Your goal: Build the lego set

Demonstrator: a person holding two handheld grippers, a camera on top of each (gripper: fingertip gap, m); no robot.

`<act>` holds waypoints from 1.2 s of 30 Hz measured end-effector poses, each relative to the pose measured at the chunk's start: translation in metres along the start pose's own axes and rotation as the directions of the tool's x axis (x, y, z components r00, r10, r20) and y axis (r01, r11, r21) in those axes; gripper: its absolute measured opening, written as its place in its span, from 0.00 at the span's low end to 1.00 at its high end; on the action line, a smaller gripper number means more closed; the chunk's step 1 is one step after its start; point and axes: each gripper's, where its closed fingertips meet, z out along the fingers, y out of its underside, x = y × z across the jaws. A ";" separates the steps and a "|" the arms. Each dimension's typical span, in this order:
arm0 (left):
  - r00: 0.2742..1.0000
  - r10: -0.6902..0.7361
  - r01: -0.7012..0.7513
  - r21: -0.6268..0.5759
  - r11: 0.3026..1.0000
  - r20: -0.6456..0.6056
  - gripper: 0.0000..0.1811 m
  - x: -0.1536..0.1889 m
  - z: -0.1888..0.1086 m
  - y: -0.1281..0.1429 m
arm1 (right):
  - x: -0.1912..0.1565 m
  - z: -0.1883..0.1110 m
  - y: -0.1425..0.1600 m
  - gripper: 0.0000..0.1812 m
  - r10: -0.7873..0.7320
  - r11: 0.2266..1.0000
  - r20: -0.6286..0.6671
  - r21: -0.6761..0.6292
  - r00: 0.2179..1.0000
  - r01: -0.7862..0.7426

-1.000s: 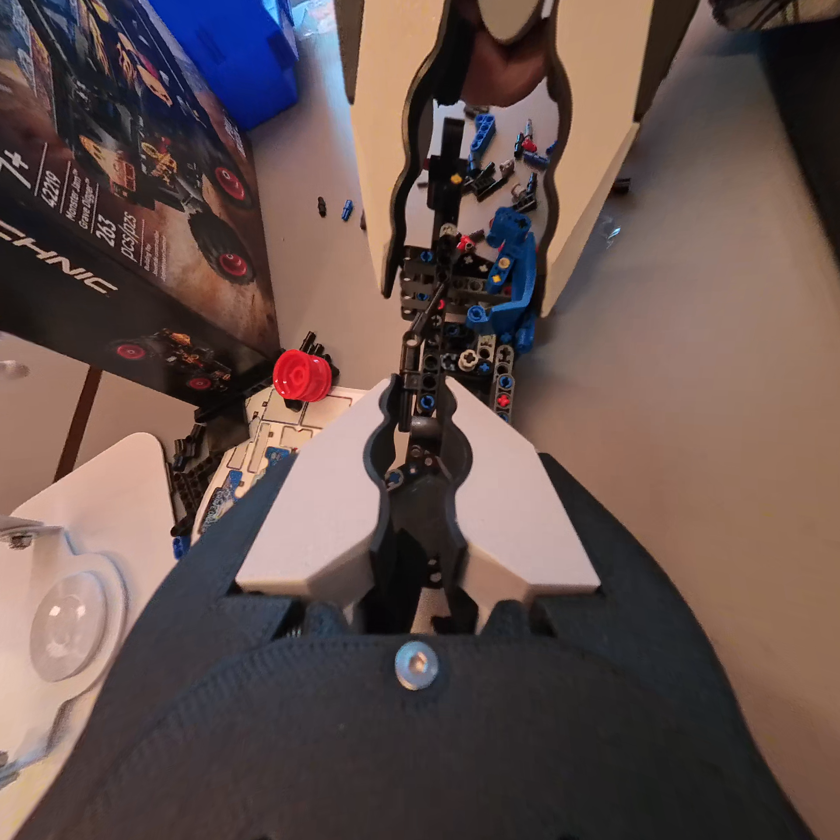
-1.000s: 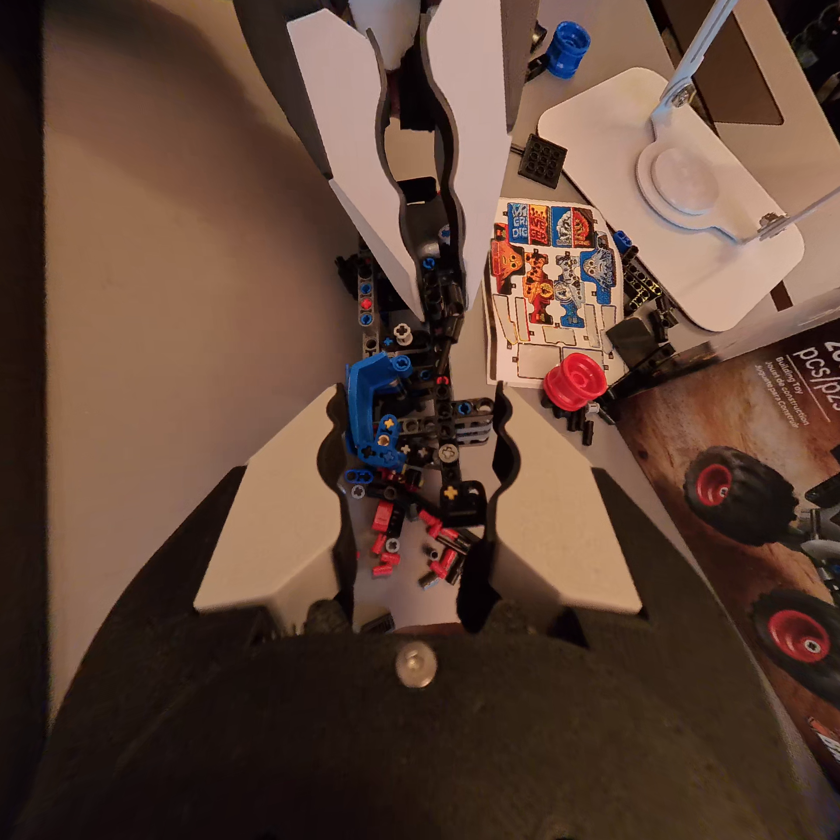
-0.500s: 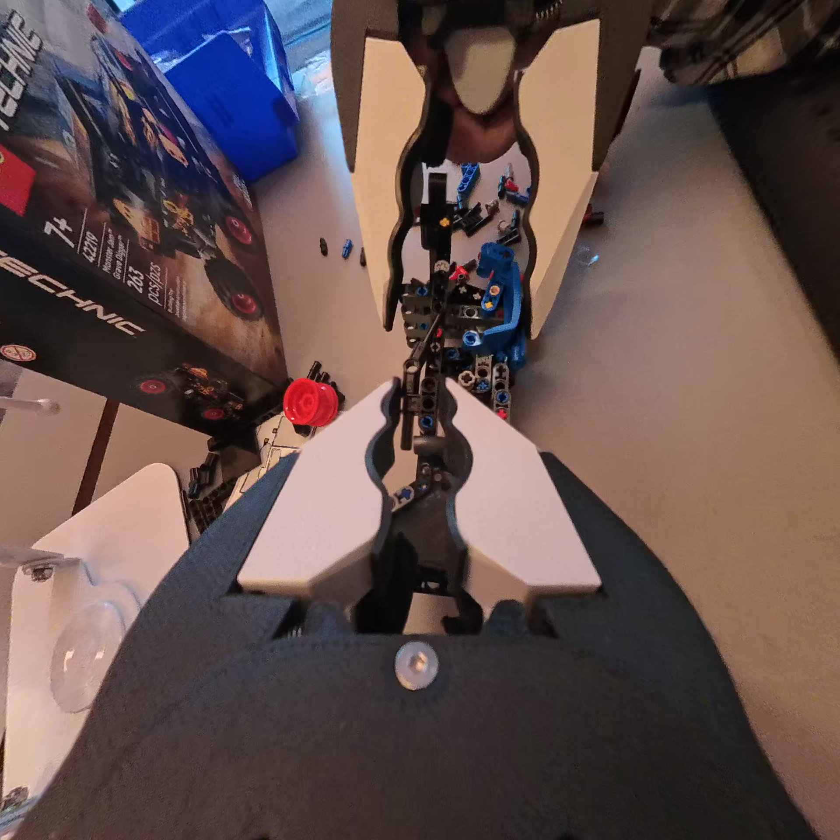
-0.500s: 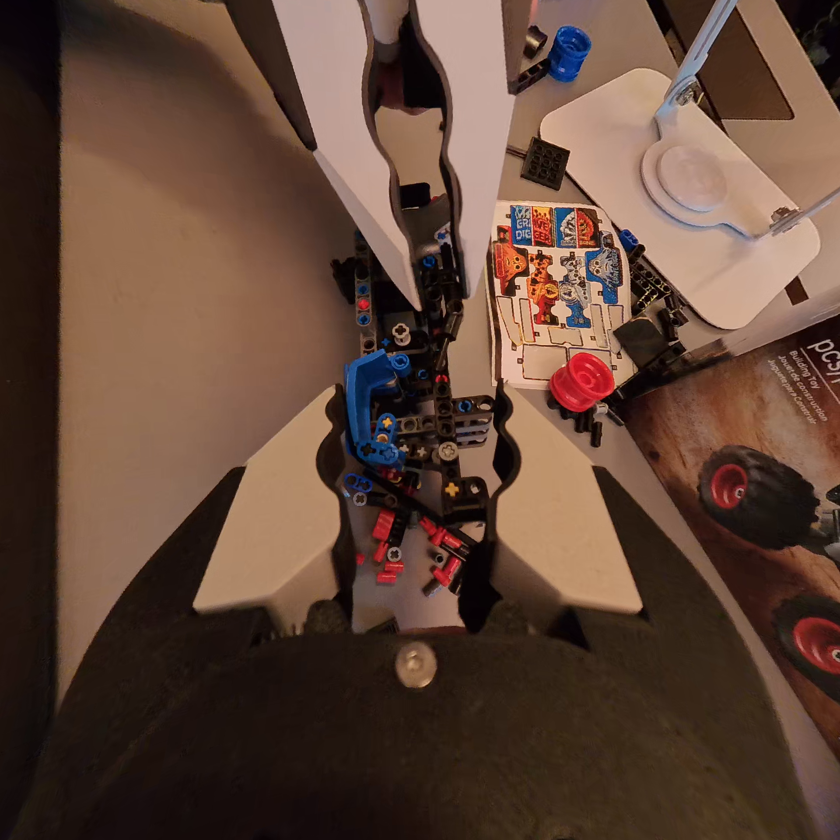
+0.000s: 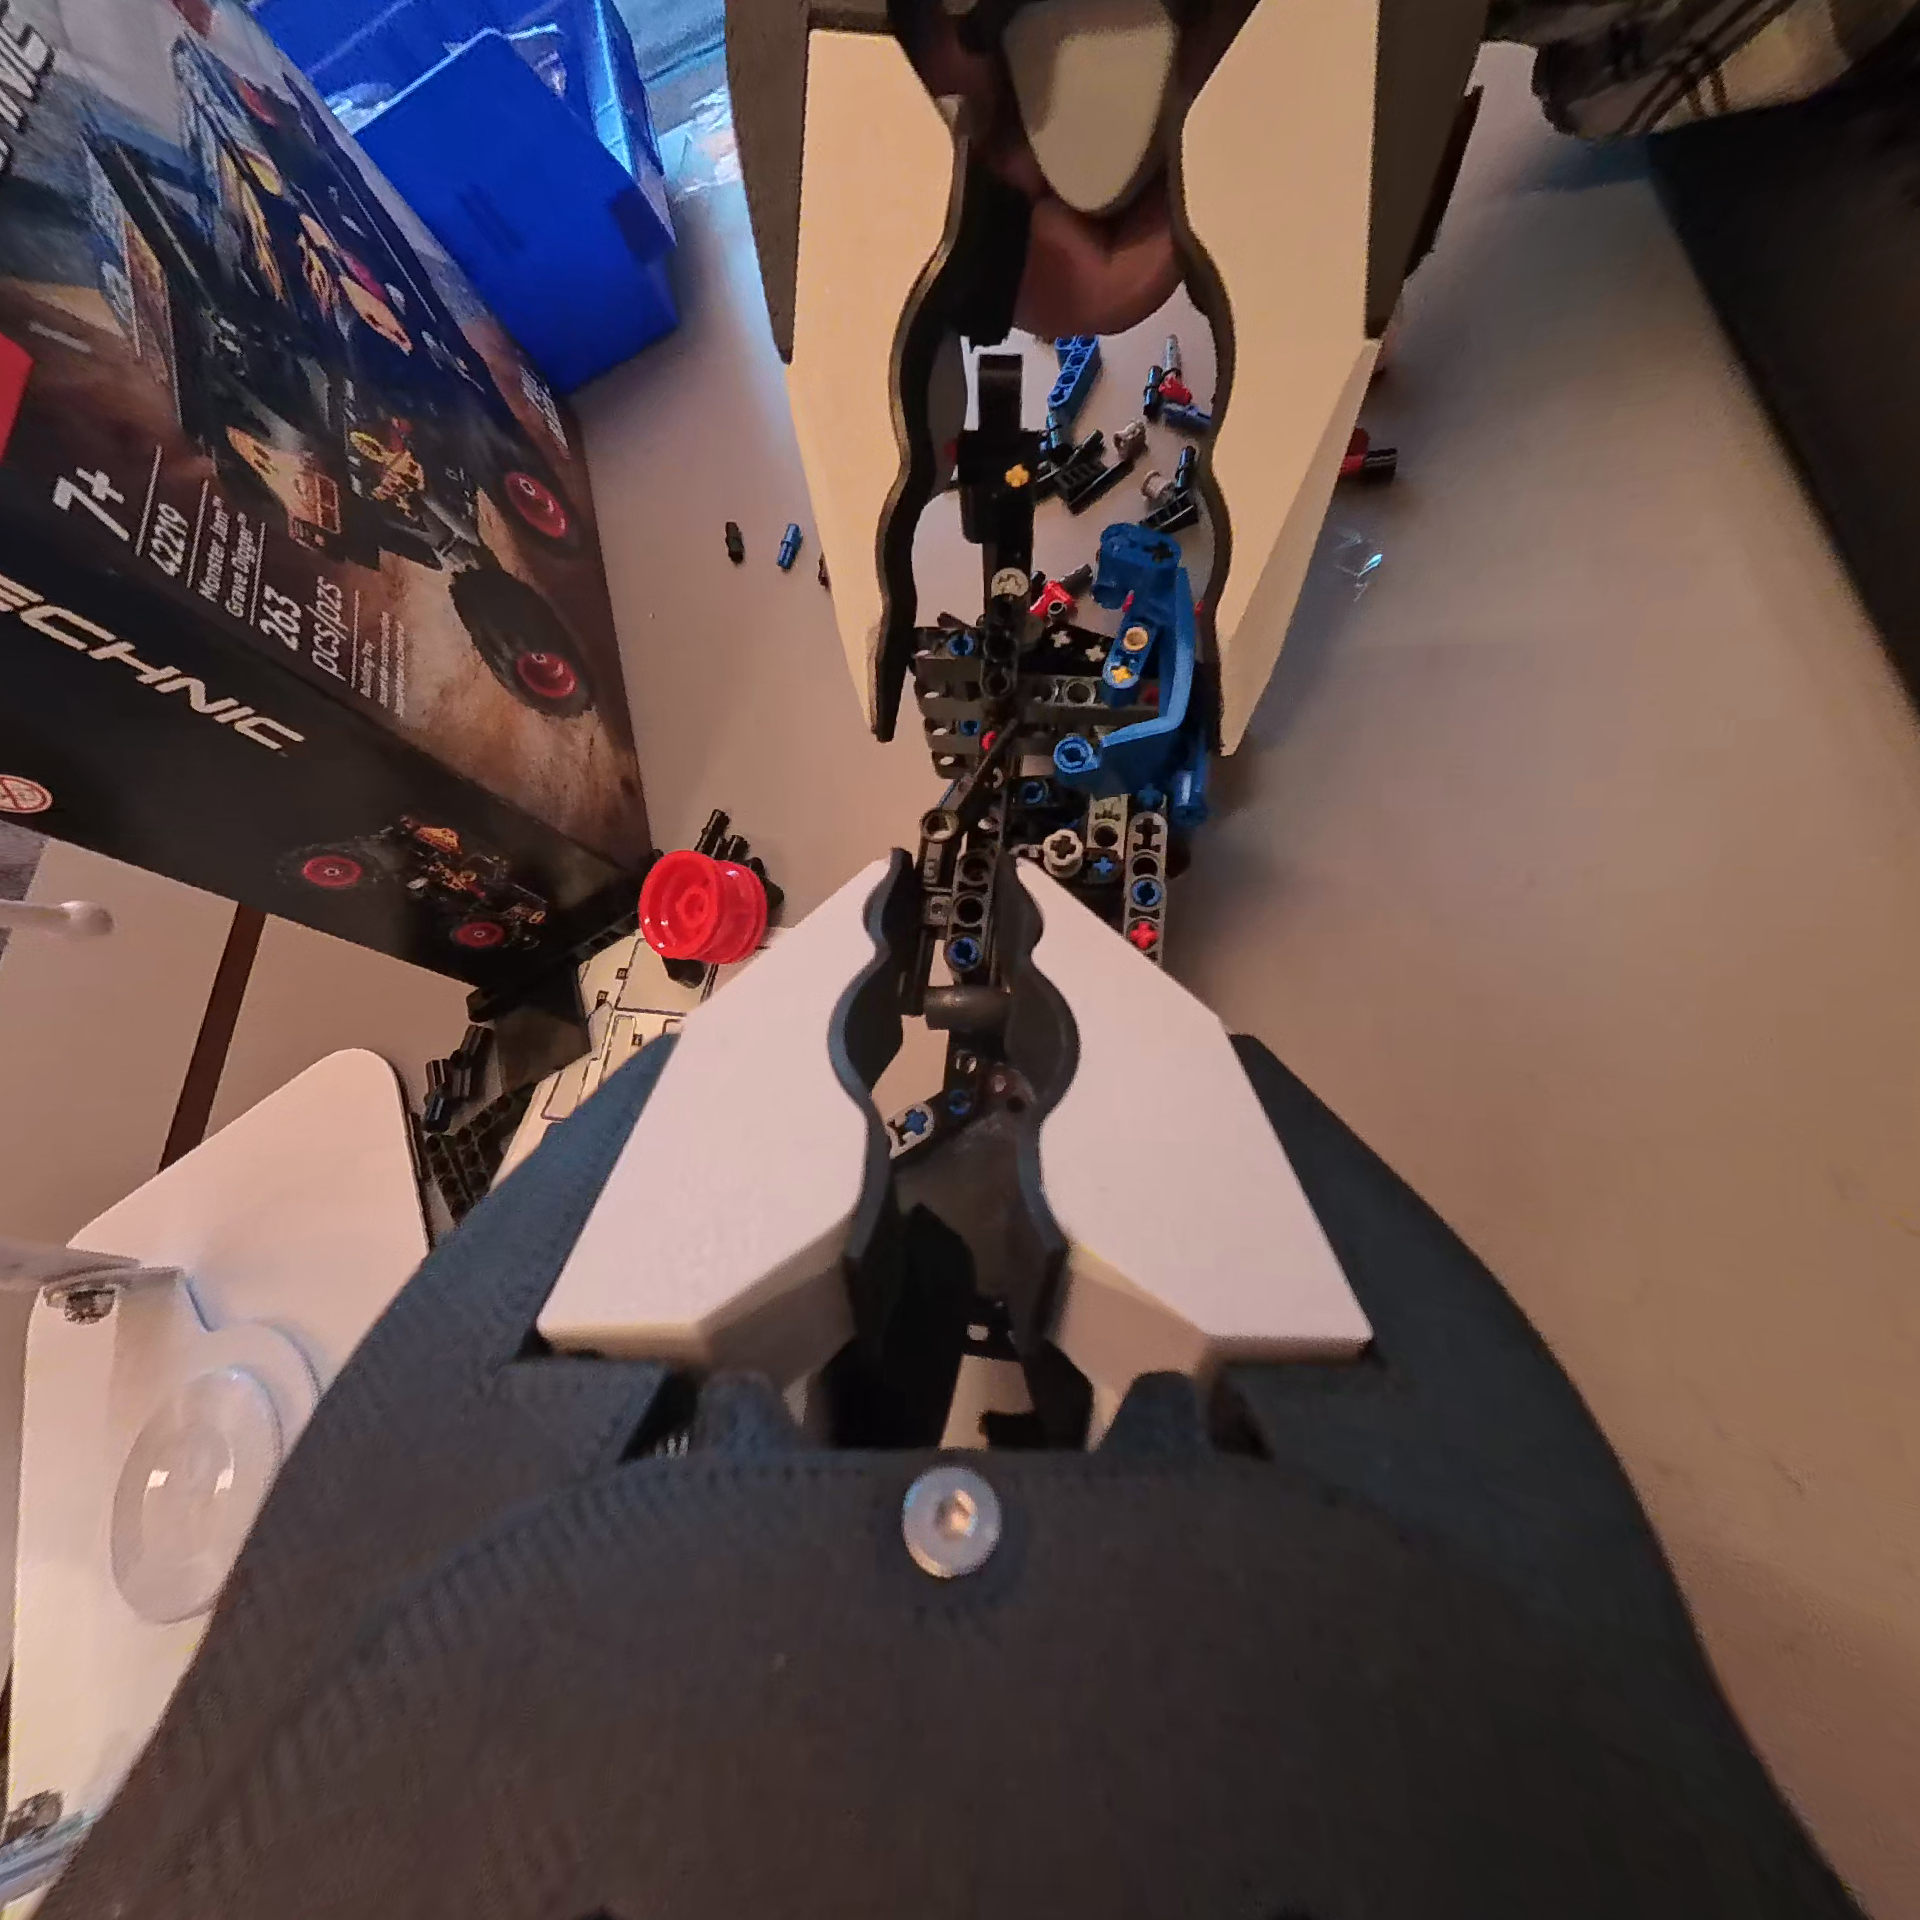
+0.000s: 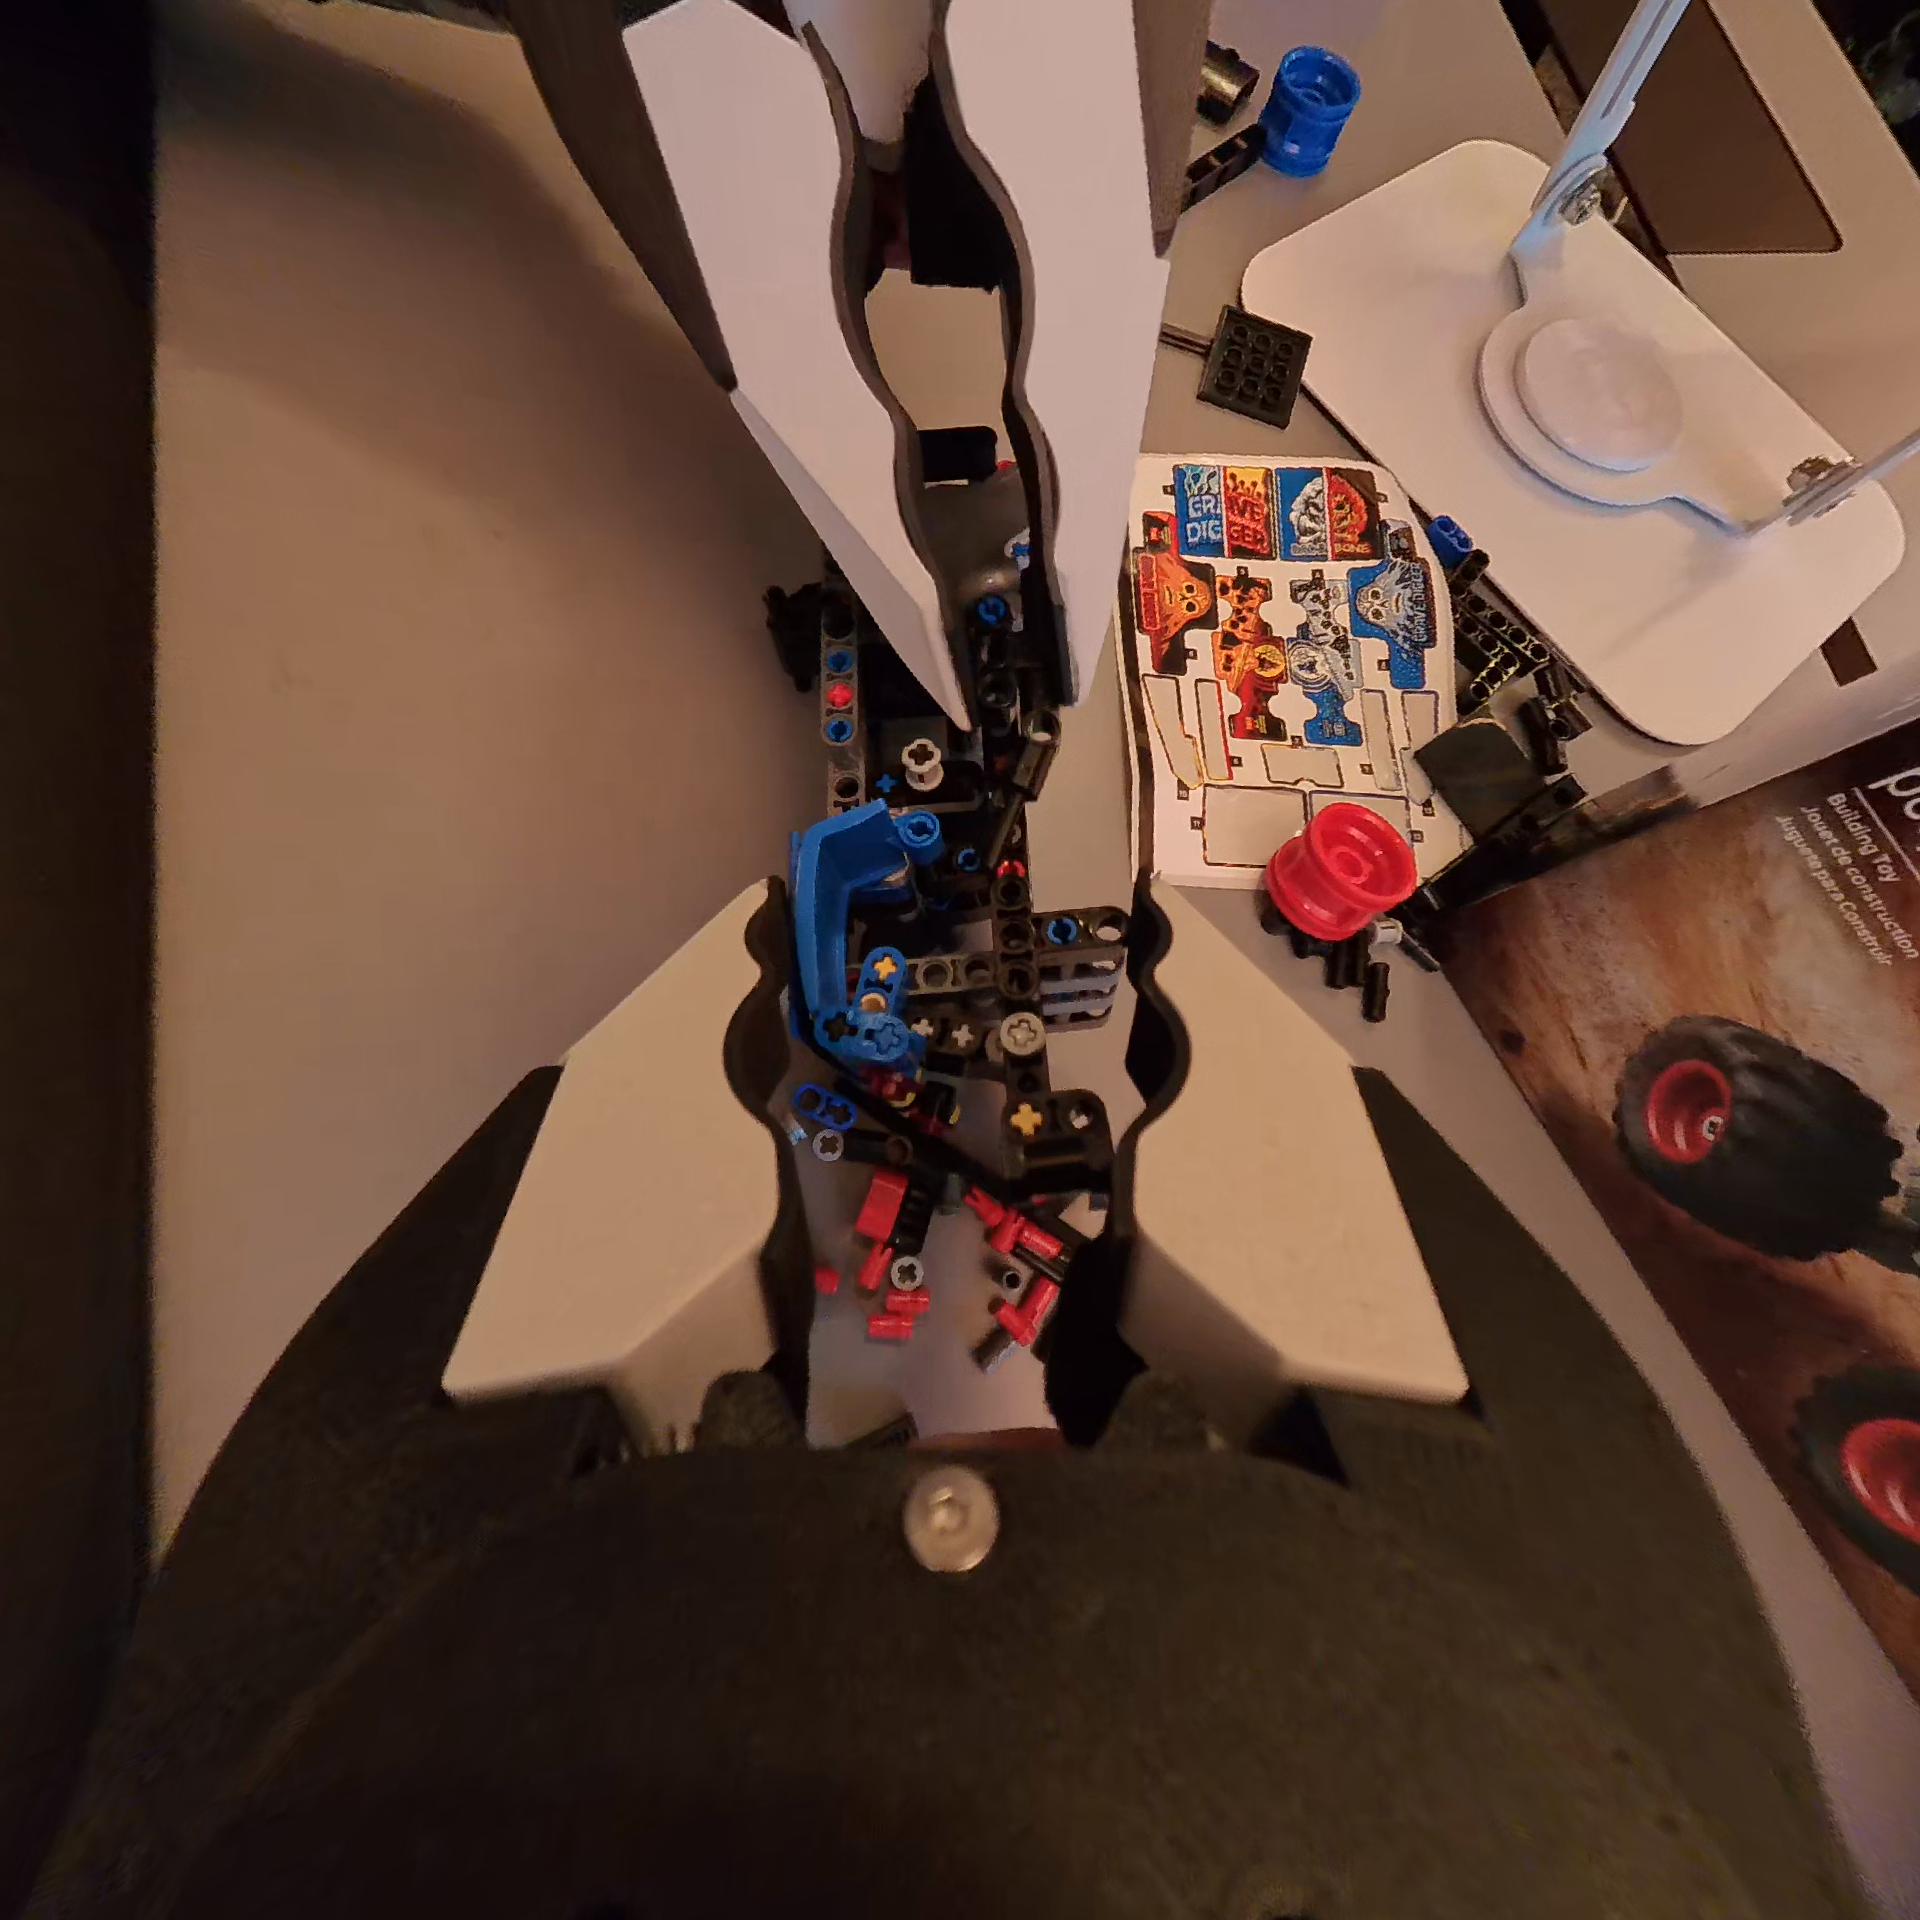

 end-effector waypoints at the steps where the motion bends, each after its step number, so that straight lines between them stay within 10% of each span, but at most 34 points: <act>1: 1.000 -0.007 0.007 -0.005 1.000 -0.009 0.08 0.000 0.001 0.001 | 0.000 0.000 0.000 0.35 0.004 1.000 0.001 0.000 1.000 -0.004; 36: 1.000 0.021 -0.022 -0.044 0.999 -0.022 0.06 0.002 -0.013 0.011 | -0.004 0.002 0.000 0.35 0.019 1.000 0.032 0.009 0.999 -0.020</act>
